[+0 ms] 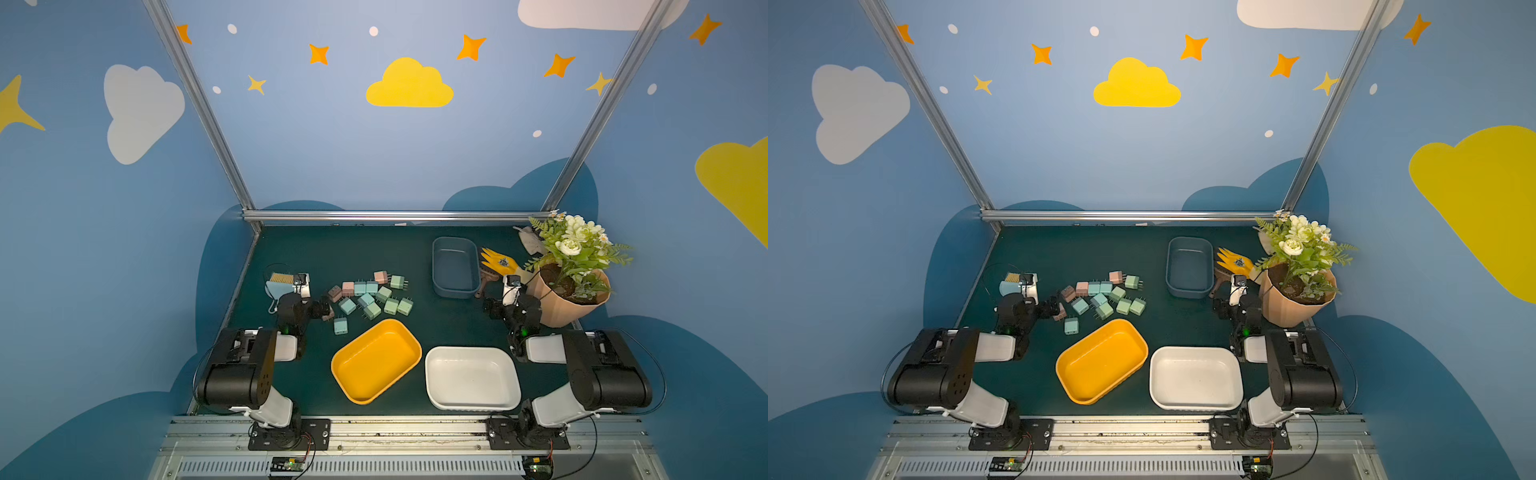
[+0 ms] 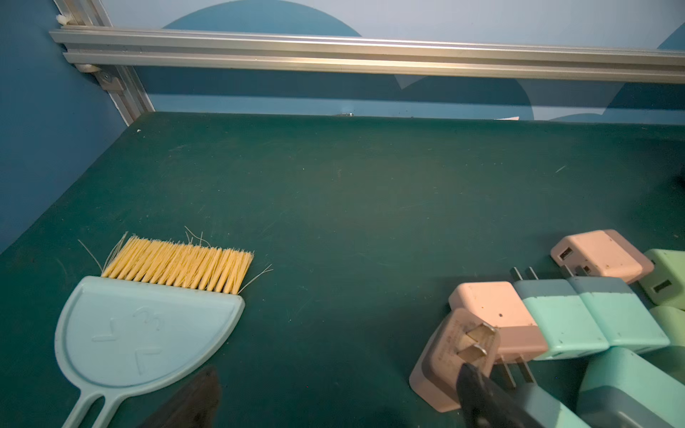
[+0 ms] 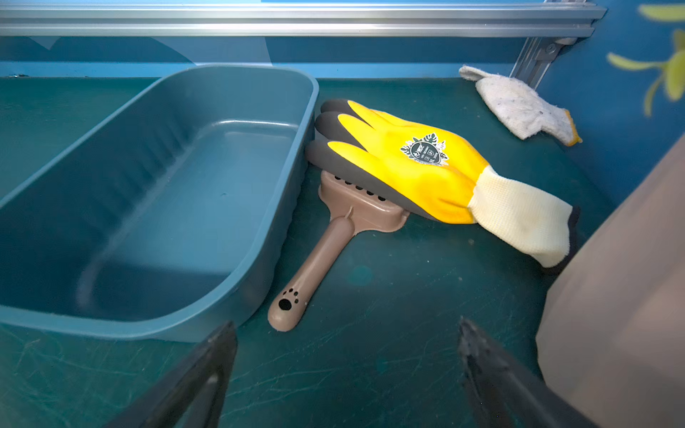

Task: Place the plugs by color into the storage box
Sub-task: Pick up the plug from the center of the board.

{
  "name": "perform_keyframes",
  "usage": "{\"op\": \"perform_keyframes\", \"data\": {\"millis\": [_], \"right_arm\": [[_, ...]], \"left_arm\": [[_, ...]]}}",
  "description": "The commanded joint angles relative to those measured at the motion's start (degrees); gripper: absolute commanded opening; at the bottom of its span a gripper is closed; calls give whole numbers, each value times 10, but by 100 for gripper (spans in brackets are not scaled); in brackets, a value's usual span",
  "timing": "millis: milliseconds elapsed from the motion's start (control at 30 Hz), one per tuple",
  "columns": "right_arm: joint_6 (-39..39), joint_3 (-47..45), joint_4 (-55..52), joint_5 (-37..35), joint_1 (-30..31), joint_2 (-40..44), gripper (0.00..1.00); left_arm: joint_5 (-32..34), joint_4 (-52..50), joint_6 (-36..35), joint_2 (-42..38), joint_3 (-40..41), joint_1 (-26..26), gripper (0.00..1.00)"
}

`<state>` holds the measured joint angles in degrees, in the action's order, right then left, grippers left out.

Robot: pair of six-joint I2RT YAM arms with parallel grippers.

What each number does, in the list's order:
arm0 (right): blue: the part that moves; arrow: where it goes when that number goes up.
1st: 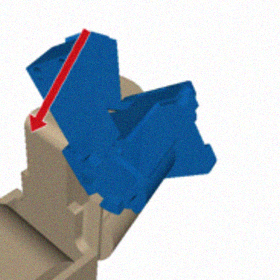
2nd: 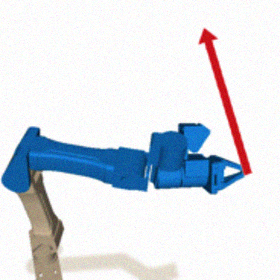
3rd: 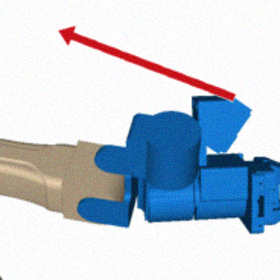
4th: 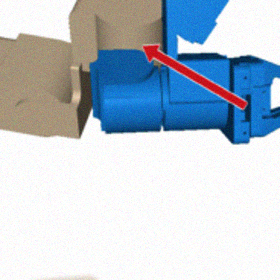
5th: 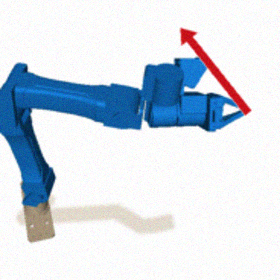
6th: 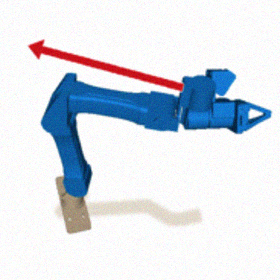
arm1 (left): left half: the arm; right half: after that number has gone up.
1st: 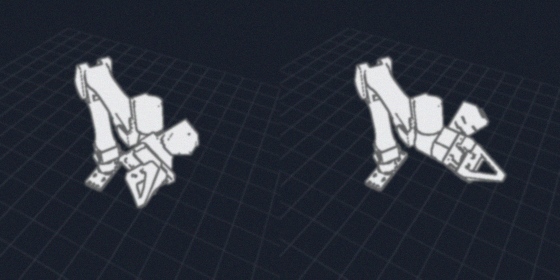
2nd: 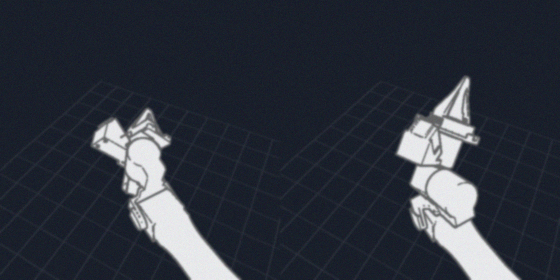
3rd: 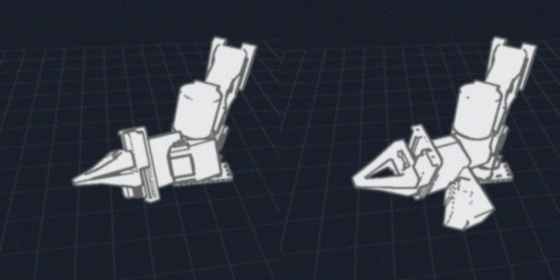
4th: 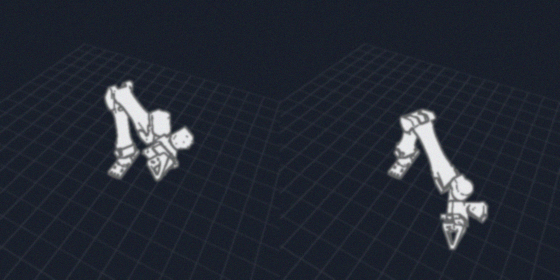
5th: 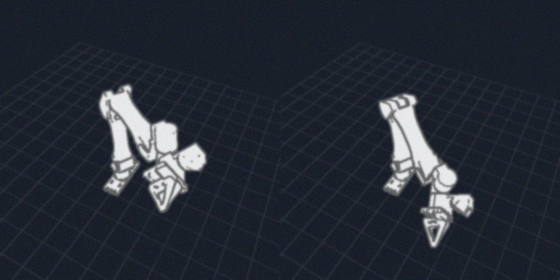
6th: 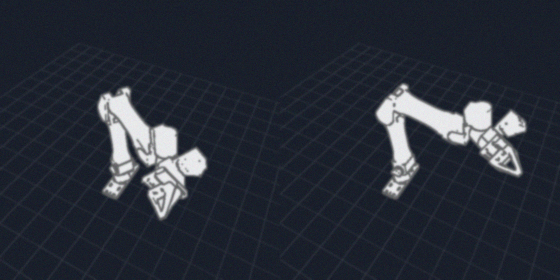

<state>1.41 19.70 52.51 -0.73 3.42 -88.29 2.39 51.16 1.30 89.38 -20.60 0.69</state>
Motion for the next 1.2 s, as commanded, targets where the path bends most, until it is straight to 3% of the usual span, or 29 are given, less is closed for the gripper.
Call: {"op": "perform_keyframes", "data": {"millis": [0,933,1000,1067,1167], "right_arm": [[3,12,18,6,-2,-9,94],[11,10,21,-5,5,-6,94],[19,6,18,-9,12,7,94],[24,-3,16,-71,33,37,94],[36,16,-72,-200,80,121,94]], "left_arm": [[0,14,-8,7,-8,-1,100],[-2,17,-7,5,-7,0,100],[-24,22,-17,-1,-1,-2,97],[-47,38,-41,-23,16,-9,95],[13,11,-44,-85,31,-31,95]]}}
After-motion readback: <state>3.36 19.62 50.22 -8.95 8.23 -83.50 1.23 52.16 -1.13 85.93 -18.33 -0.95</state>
